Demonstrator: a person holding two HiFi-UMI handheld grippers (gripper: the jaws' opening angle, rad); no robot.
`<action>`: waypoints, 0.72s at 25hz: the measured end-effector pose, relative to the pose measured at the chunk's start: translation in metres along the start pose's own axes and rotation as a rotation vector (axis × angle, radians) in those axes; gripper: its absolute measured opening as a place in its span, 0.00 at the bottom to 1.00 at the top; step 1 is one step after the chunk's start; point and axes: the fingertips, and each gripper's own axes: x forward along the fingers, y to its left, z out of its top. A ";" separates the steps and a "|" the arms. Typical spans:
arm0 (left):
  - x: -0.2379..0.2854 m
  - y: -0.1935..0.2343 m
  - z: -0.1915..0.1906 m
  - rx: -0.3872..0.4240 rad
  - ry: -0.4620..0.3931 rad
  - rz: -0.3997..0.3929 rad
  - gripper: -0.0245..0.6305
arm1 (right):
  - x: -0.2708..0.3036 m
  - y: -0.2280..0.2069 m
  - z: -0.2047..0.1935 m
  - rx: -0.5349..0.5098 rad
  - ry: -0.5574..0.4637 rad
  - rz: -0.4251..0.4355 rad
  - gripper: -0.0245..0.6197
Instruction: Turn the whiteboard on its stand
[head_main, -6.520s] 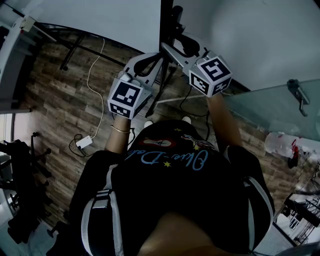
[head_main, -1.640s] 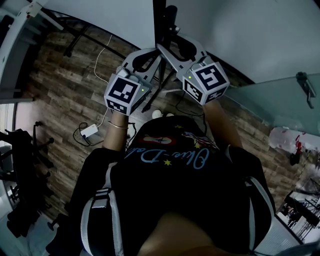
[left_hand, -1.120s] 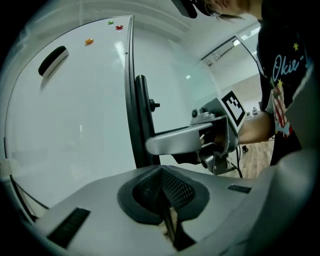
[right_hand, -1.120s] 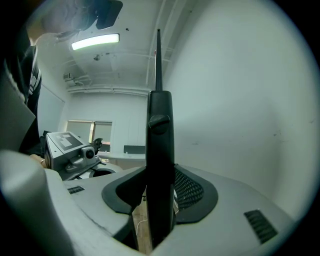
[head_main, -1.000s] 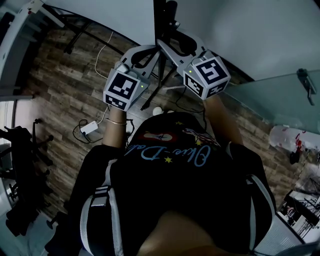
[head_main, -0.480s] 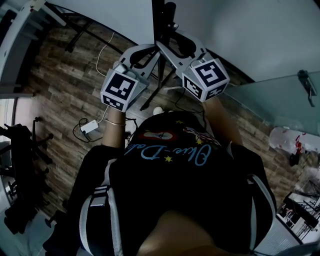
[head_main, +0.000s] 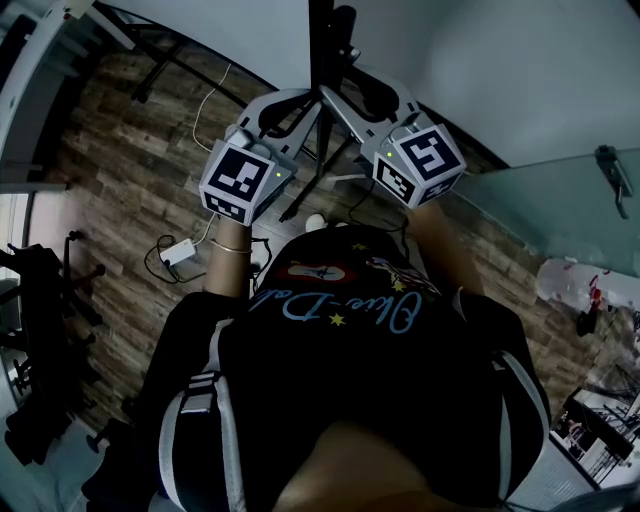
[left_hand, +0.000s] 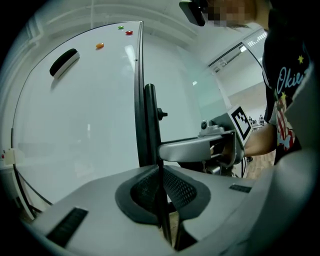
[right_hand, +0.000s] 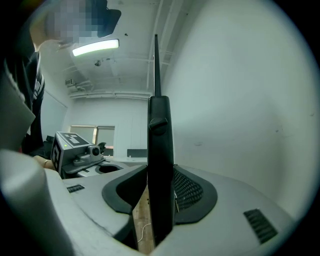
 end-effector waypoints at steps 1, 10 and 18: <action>0.000 0.000 0.000 -0.005 -0.003 0.003 0.12 | -0.002 0.000 0.000 -0.002 0.000 0.008 0.30; 0.001 -0.001 0.002 -0.017 0.000 0.019 0.12 | -0.021 -0.007 0.007 0.047 -0.062 0.015 0.09; 0.001 0.002 0.010 -0.006 -0.007 0.043 0.12 | -0.024 -0.001 0.010 0.048 -0.062 0.045 0.08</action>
